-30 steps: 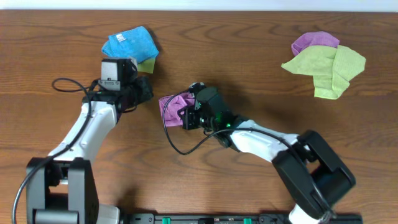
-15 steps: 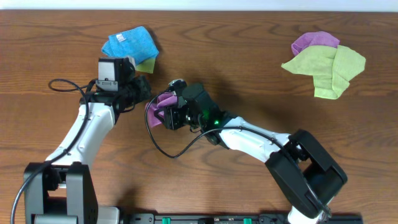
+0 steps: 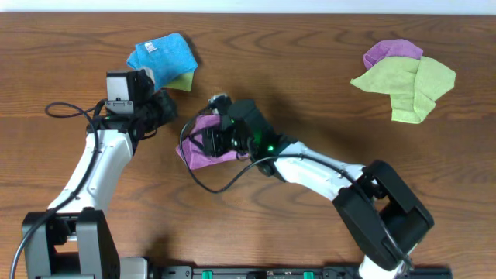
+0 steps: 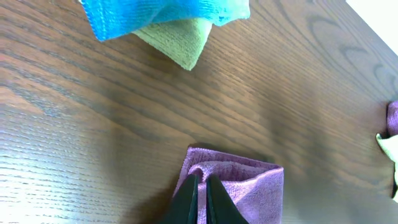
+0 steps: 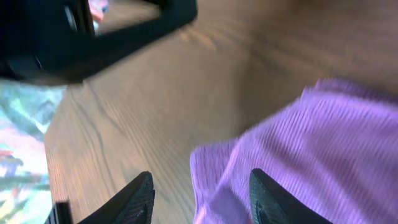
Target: Fold the cloth
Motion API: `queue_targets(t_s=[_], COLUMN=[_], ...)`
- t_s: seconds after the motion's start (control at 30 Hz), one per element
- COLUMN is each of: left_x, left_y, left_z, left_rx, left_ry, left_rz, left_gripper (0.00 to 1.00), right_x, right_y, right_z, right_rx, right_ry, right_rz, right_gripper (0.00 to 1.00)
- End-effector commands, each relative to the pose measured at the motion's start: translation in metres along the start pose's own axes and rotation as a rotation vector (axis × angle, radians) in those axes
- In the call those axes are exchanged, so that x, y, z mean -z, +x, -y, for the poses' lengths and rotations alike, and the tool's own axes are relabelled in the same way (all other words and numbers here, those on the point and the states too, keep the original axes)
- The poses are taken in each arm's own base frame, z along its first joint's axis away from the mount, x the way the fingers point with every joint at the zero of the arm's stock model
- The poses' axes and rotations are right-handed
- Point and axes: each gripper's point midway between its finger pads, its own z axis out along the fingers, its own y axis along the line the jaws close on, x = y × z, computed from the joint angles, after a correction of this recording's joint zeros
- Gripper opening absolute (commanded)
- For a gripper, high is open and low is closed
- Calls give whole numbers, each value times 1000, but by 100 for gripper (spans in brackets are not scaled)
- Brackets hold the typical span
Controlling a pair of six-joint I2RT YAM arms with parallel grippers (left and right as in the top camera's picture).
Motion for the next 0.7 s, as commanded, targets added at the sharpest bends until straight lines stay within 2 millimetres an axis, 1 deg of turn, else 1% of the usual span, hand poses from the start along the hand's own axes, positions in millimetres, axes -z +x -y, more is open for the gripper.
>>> queue_targets(t_s=[0.0,0.03,0.1,0.17,0.27,0.33,0.37,0.43,0.57,0.67], left_x=[11,12,12,14,16,18,18,20,23,24], left_y=[-15,-14,-12,-11,-8,-5,-3,0,6,10], left_z=[7,4,-1,-7,-16,-23,-26,-31,-38,-42], left_rx=[-25,-20,-20,-8,-3,-6,-5,1,17,29], left_ry=[5,-2,-13,-28,-48,-64,-71,-82,-102,-113], left_rz=[40,37,26,15,-3,-20,-28,-43,-70,-89], left_gripper=[8,9,16,20,23,30,34,40,45,46], right_x=[9,11,17,21,24,23,23,22,16,13], right_y=[-32,-35,-34,-25,-11,-4,-3,0,7,15], right_z=[7,12,24,35,42,42,42,37,25,22], right_rx=[11,2,-27,-15,35,56,69,91,124,139], right_ry=[20,29,69,116,165,208,222,240,256,272], right_rz=[68,68,37,-25,-101,-133,-140,-152,-166,-181], right_gripper=[49,50,52,55,58,59,60,60,61,62])
